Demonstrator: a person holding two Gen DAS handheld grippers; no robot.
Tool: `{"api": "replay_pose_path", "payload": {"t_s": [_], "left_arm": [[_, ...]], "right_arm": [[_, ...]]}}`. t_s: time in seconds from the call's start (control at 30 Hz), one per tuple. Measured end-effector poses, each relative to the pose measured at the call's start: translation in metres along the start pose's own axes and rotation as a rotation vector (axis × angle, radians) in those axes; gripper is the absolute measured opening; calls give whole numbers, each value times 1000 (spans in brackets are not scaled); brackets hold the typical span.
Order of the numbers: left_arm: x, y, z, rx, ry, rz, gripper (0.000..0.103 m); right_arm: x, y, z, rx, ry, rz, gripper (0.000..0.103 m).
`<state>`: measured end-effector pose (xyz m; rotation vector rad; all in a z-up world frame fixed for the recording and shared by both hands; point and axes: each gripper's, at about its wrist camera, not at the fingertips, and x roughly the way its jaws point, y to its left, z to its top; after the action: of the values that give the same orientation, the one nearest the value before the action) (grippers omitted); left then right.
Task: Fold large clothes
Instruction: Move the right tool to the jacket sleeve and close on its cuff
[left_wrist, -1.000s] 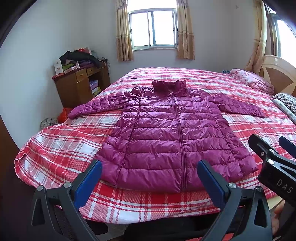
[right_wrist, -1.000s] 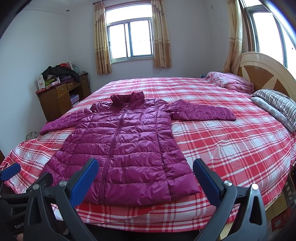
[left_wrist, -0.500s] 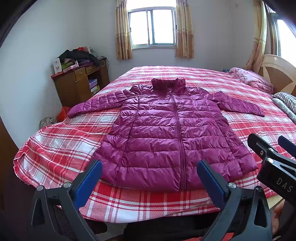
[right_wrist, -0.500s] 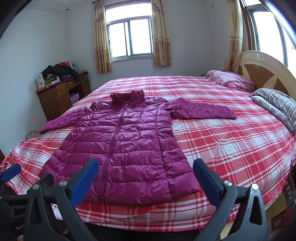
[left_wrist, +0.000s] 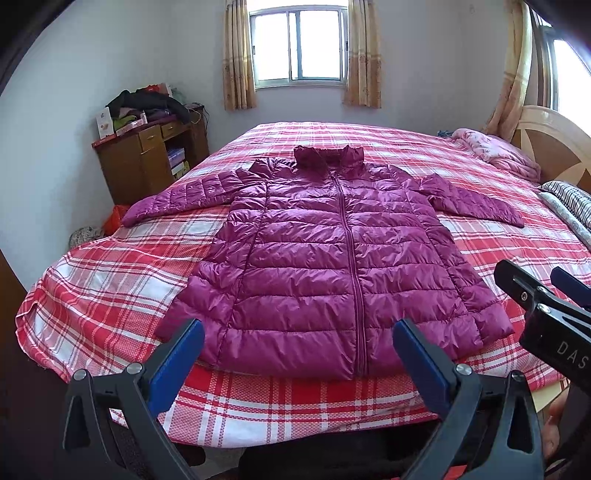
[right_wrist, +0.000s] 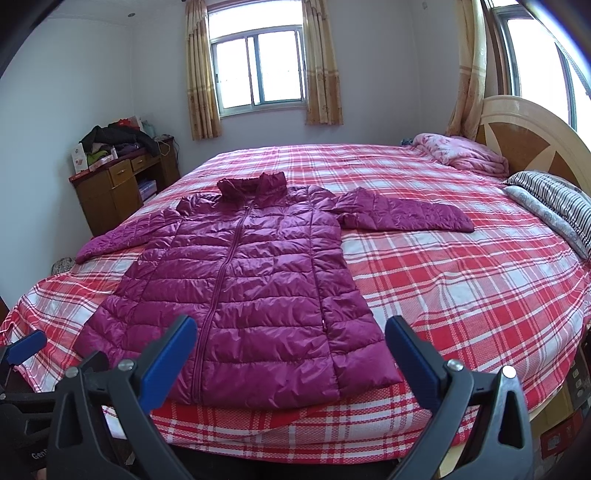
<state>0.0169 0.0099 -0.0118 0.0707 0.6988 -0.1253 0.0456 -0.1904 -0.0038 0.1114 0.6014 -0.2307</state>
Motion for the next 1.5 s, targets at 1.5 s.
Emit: {"api": "replay_pose_path", "payload": {"t_s": [1.5], "left_arm": [[247,79,172,-102,-13,116,102]], "right_arm": [[219,-347,123,746,95,-314,99]]}}
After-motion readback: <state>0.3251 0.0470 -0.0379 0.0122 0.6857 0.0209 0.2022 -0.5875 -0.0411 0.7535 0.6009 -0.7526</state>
